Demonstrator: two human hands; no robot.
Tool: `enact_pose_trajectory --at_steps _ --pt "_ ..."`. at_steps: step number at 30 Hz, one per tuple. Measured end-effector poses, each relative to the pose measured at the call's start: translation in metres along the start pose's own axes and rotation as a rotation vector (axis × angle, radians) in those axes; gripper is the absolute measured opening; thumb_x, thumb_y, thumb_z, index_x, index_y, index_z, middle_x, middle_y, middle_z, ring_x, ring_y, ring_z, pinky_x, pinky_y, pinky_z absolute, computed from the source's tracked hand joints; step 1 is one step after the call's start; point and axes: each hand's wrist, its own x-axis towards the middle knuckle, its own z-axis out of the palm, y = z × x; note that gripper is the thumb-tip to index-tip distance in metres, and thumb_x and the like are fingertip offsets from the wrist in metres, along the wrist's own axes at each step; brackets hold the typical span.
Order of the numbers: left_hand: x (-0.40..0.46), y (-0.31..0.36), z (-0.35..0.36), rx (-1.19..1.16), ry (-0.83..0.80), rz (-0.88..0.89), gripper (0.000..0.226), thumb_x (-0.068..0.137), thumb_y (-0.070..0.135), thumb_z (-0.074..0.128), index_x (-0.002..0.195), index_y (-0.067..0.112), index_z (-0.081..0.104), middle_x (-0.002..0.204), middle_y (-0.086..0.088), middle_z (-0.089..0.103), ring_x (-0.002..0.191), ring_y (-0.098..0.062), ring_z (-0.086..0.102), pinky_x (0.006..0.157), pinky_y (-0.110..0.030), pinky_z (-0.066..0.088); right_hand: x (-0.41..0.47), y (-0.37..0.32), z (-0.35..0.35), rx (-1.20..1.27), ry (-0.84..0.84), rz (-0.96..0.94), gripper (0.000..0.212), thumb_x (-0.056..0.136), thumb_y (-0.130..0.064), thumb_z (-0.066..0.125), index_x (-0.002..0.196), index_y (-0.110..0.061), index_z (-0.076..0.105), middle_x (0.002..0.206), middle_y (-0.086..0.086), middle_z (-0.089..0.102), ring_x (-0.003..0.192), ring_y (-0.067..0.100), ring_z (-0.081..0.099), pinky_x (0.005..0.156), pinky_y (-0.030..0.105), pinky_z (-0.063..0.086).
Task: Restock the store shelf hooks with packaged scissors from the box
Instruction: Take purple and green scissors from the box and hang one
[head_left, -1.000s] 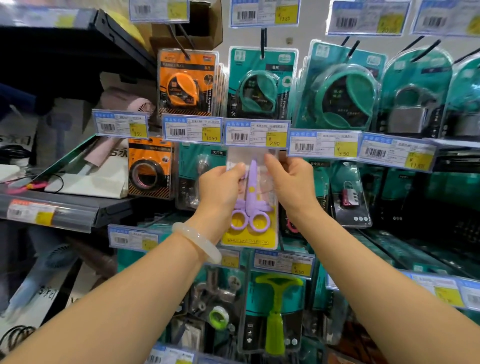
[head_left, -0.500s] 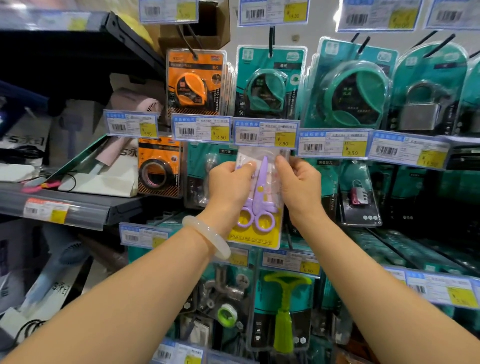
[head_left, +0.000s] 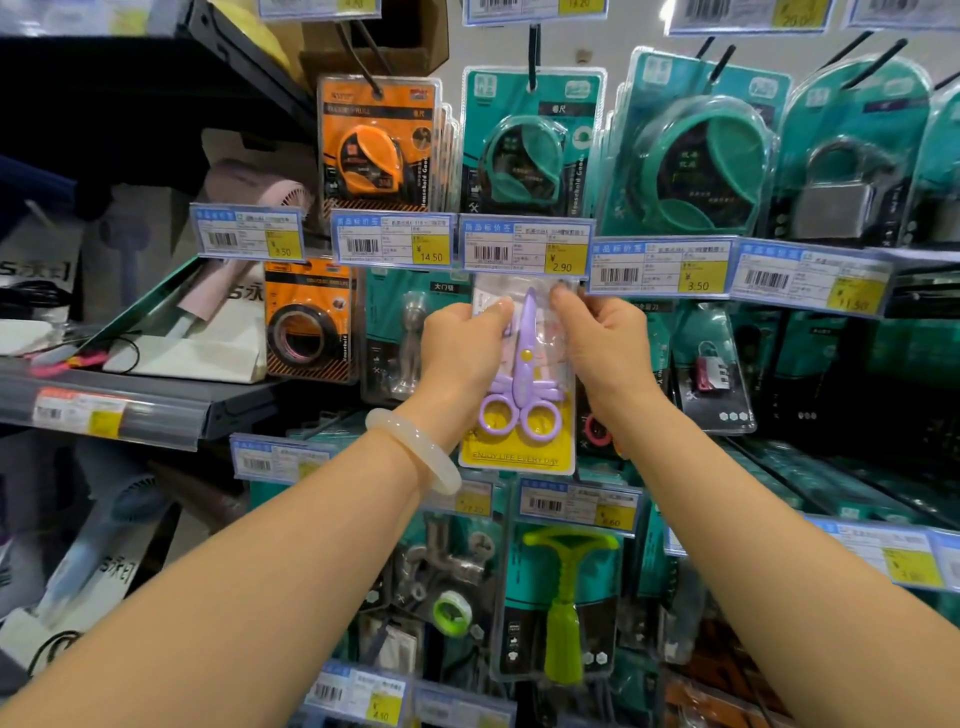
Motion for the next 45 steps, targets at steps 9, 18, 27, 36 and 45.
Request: enact_pose_trajectory --at_steps 9,18,27,36,45 --pt "-0.003 -0.007 -0.002 0.026 0.067 0.016 0.035 0.088 0.015 0.059 0.056 0.012 0.048 0.064 -0.008 0.052 0.068 -0.021 0.050 0.065 -0.036 0.043 0.003 0.007 0.003 -0.138 -0.039 0.030 0.033 0.090 -0.026 0.056 0.080 0.006 0.058 0.072 0.013 0.053 0.068 0.019 0.047 0.064 0.034 0.039" --pt "0.030 -0.019 0.012 0.091 0.001 -0.194 0.019 0.085 0.017 0.061 0.081 -0.001 0.056 0.081 -0.016 0.055 0.076 -0.026 0.054 0.079 -0.047 0.051 0.028 0.024 0.004 -0.451 0.004 0.131 0.036 0.094 -0.032 0.049 0.066 -0.008 0.048 0.066 0.009 0.050 0.071 0.025 0.050 0.067 0.034 0.042" --pt "0.030 -0.033 0.013 0.511 -0.018 -0.157 0.038 0.086 0.025 0.059 0.114 0.003 0.049 0.110 -0.013 0.060 0.102 -0.032 0.059 0.089 -0.039 0.050 0.032 0.030 0.012 -0.843 -0.009 0.155 0.044 0.101 -0.032 0.031 0.115 0.004 0.051 0.117 0.023 0.057 0.107 0.031 0.052 0.075 0.030 0.034" --pt "-0.028 -0.048 0.020 0.868 -0.048 0.176 0.068 0.089 0.019 0.053 0.146 0.008 0.018 0.155 -0.015 0.012 0.141 -0.030 0.015 0.117 -0.038 0.011 -0.027 0.041 -0.016 -1.042 -0.171 -0.109 0.041 0.091 -0.014 0.052 0.128 -0.002 0.042 0.123 0.019 0.051 0.116 0.035 0.048 0.088 0.038 0.038" --pt "-0.128 -0.026 0.090 0.961 -0.339 0.473 0.066 0.090 0.015 0.048 0.148 0.012 0.017 0.158 -0.013 0.003 0.146 -0.027 -0.001 0.117 -0.041 0.000 -0.082 0.004 -0.138 -1.030 -0.135 -0.202 0.037 0.077 0.004 0.061 0.114 0.000 0.058 0.116 0.018 0.057 0.111 0.034 0.051 0.094 0.030 0.035"
